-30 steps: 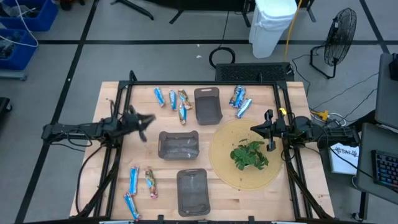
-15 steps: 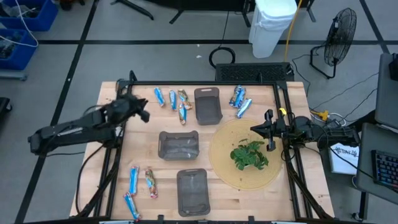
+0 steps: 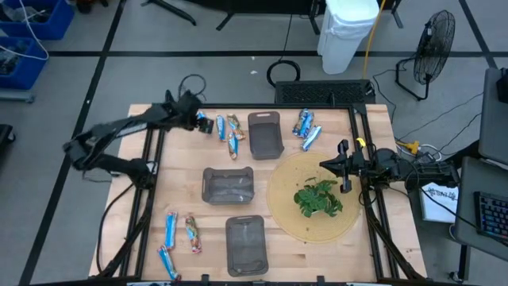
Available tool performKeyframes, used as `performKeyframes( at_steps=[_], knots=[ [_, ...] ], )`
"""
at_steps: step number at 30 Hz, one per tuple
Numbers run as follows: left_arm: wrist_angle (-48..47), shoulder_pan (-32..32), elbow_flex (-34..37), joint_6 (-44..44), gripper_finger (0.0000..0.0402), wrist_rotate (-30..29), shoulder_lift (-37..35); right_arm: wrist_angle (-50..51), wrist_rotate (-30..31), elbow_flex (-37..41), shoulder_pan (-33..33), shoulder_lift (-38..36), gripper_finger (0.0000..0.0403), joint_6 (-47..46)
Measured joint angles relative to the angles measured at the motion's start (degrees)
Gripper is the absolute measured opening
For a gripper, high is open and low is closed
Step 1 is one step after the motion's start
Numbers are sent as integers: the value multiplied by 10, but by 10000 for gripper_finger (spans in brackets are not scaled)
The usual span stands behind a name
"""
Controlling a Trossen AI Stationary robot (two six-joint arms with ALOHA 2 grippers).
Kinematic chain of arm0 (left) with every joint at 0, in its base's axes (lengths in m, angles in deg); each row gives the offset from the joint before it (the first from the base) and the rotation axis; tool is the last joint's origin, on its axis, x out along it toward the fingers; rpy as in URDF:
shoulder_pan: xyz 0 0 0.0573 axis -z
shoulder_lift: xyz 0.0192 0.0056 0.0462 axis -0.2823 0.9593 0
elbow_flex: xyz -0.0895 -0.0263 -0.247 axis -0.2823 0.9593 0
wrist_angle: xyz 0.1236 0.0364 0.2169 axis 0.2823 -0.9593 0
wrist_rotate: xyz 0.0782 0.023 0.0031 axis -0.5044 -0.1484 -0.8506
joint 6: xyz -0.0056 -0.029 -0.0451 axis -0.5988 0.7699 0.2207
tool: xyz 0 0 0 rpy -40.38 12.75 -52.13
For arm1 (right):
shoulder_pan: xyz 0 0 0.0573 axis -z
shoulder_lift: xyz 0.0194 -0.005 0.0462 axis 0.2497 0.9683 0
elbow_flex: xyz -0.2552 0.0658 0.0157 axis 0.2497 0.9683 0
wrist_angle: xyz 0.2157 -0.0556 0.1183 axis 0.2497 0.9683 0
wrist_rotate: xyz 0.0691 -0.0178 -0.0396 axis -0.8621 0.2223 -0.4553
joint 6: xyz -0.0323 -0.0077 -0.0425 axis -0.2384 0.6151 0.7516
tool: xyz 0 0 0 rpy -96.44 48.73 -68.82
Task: Pick and place Granola Bars by type
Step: Put the yellow granola bar into the middle black bin
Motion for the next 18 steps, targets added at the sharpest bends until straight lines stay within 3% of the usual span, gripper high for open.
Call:
performKeyframes(
  at_steps=[6, 12, 18],
  knots=[
    [-80, -21, -108, 0, 299, 22, 122, 0, 0, 0, 0, 0, 0, 0],
    [-114, -43, -179, -21, 289, 10, 211, 0, 0, 0, 0, 0, 0, 0],
    [-144, -53, -200, -12, 270, 13, 259, 0, 0, 0, 0, 0, 0, 0]
  ],
)
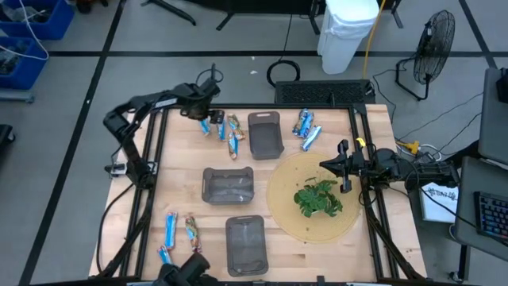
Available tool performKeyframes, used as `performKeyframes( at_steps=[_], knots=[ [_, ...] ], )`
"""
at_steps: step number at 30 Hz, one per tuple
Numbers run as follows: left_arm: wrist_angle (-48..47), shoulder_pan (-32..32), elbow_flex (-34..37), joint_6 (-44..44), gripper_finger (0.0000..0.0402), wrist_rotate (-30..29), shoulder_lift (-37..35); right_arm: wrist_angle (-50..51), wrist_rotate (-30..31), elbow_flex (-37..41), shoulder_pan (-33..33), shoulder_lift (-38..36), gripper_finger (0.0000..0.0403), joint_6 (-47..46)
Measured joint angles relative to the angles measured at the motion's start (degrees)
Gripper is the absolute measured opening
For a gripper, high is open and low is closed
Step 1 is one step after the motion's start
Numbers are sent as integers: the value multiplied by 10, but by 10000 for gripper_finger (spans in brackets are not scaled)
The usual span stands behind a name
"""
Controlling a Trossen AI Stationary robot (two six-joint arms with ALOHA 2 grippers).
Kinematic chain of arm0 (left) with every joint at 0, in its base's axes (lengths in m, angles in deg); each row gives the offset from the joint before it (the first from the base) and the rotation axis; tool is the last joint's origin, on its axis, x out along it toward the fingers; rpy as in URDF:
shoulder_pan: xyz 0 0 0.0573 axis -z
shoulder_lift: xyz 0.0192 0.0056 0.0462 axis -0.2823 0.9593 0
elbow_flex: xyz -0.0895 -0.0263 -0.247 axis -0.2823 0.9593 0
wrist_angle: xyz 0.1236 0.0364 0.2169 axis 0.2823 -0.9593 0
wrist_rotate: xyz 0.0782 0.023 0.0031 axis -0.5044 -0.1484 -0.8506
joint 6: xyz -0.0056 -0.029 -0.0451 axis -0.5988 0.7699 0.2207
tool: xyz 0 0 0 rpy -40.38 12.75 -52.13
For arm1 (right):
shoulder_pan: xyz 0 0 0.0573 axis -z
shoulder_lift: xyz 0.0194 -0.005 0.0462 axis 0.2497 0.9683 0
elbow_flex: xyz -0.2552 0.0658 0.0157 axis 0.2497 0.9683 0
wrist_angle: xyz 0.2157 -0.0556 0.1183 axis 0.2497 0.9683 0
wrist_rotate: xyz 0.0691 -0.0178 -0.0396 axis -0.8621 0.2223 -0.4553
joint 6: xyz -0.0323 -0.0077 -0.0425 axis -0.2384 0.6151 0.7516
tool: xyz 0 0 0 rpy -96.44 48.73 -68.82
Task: Pick and place Granola Bars by type
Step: Put the yellow granola bar into the middle black bin
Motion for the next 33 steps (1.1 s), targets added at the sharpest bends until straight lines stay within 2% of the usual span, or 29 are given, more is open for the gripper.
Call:
performKeyframes(
  at_steps=[7, 13, 21, 26, 33],
  knots=[
    [-39, -16, 0, 69, 265, 12, 22, 0, 0, 0, 0, 0, 0, 0],
    [-35, -18, 0, 143, 266, 13, 21, 0, 0, 0, 0, 0, 0, 0],
    [-26, -18, 0, 174, 261, 15, 41, 0, 0, 0, 0, 0, 0, 0],
    [-25, -17, 0, 158, 234, 26, 67, 0, 0, 0, 0, 0, 0, 0],
    [0, -18, 0, 124, 171, 19, 67, 0, 0, 0, 0, 0, 0, 0]
  ],
)
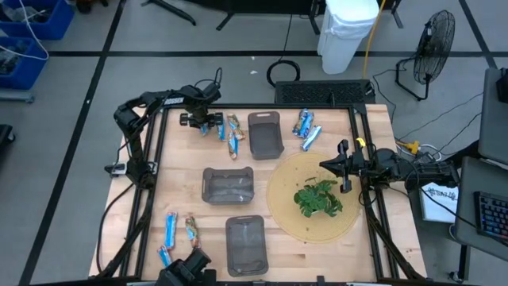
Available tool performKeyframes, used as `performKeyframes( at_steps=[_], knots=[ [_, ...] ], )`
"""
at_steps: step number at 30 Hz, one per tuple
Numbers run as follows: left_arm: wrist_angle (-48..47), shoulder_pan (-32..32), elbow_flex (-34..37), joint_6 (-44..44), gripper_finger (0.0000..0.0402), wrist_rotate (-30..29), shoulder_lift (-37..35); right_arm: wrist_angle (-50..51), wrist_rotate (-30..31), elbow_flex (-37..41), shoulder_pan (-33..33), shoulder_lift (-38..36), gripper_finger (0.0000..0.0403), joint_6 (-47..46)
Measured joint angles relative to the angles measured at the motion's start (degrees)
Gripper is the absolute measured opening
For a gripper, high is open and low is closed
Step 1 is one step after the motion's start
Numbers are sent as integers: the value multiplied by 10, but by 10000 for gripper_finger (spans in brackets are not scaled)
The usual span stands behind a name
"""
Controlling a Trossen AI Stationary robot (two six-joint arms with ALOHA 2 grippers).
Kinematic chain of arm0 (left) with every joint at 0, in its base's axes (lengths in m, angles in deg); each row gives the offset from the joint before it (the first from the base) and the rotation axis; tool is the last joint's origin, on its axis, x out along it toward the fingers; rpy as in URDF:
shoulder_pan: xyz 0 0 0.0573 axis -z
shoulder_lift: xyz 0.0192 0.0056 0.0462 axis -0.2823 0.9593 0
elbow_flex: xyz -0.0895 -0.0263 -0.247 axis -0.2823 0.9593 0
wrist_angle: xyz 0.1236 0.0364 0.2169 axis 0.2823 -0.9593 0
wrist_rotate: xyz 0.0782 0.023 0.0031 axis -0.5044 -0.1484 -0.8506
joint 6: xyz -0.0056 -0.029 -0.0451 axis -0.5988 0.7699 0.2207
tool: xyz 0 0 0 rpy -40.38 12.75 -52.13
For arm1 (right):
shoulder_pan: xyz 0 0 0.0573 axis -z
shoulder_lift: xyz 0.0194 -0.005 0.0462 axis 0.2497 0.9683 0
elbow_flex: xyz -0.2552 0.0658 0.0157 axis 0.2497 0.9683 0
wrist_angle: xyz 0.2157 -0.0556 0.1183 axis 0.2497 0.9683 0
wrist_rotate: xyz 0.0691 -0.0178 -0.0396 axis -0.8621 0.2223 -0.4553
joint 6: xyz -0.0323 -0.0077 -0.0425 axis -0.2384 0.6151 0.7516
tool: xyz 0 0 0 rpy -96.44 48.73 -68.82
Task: Pick and place Granola Bars by type
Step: Put the yellow granola bar into the middle black bin
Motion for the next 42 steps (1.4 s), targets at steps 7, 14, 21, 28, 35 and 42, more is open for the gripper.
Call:
performKeyframes(
  at_steps=[7, 14, 21, 28, 35, 42],
  knots=[
    [2, 3, 0, -39, 125, -10, -2, 0, 0, 0, 0, 0, 0, 0],
    [2, 5, 0, -88, 116, -10, -2, 0, 0, 0, 0, 0, 0, 0],
    [2, 13, 0, -139, 115, -43, -2, 0, 0, 0, 0, 0, 0, 0],
    [2, 27, 0, -180, 115, -68, -2, 0, 0, 0, 0, 0, 0, 0],
    [1, 51, 1, -197, 89, -112, -2, 0, 0, 0, 0, 0, 0, 0],
    [3, 66, 1, -212, 13, -133, -12, 0, 0, 0, 0, 0, 0, 0]
  ],
)
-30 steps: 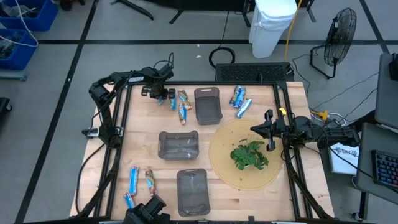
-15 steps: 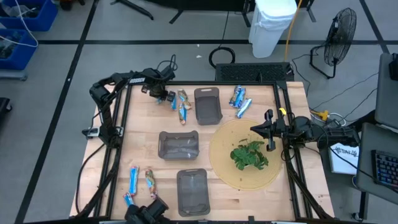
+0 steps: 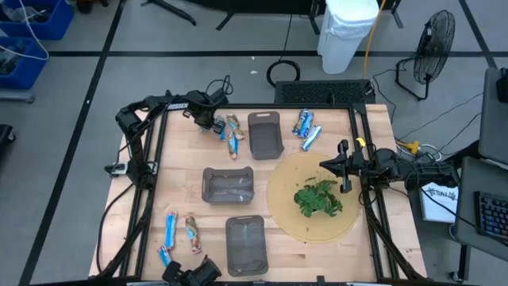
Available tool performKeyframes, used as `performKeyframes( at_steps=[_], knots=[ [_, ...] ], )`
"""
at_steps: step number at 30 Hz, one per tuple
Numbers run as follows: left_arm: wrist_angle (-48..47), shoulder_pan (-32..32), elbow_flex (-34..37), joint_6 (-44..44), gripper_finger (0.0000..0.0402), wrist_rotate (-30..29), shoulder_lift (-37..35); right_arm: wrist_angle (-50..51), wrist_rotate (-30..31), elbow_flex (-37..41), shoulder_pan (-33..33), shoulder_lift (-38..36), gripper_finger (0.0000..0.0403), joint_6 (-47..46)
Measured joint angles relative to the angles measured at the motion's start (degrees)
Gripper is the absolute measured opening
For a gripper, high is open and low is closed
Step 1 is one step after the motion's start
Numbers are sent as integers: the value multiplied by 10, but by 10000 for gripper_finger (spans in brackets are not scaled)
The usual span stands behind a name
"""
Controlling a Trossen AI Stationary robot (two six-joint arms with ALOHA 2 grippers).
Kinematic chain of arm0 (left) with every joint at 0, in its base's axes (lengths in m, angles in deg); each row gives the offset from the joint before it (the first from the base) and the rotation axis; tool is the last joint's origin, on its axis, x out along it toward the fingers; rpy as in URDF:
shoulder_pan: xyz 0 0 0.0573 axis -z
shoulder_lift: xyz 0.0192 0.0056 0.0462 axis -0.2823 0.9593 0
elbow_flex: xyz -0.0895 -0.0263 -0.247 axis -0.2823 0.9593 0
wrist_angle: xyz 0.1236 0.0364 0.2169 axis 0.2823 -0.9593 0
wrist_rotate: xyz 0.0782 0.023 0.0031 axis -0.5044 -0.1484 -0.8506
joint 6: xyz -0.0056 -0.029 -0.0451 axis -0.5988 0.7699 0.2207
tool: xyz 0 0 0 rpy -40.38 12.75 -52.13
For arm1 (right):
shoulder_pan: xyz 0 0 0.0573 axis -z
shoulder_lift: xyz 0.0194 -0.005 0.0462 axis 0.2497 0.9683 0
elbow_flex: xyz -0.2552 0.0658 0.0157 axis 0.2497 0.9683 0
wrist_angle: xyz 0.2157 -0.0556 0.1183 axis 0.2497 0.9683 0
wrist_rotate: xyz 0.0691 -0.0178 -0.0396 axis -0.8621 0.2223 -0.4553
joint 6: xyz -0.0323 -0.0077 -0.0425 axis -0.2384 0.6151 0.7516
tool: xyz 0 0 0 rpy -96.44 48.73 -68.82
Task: Pick and place Granola Bars by type
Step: Put the yellow granola bar into the middle black bin
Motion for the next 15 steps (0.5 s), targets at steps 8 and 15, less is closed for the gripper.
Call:
performKeyframes(
  at_steps=[8, 15],
  knots=[
    [9, 29, 0, -15, 9, -36, -91, 0, 0, 0, 0, 0, 0, 0],
    [31, 82, 0, -37, 7, -40, -218, 0, 0, 0, 0, 0, 0, 0]
  ],
)
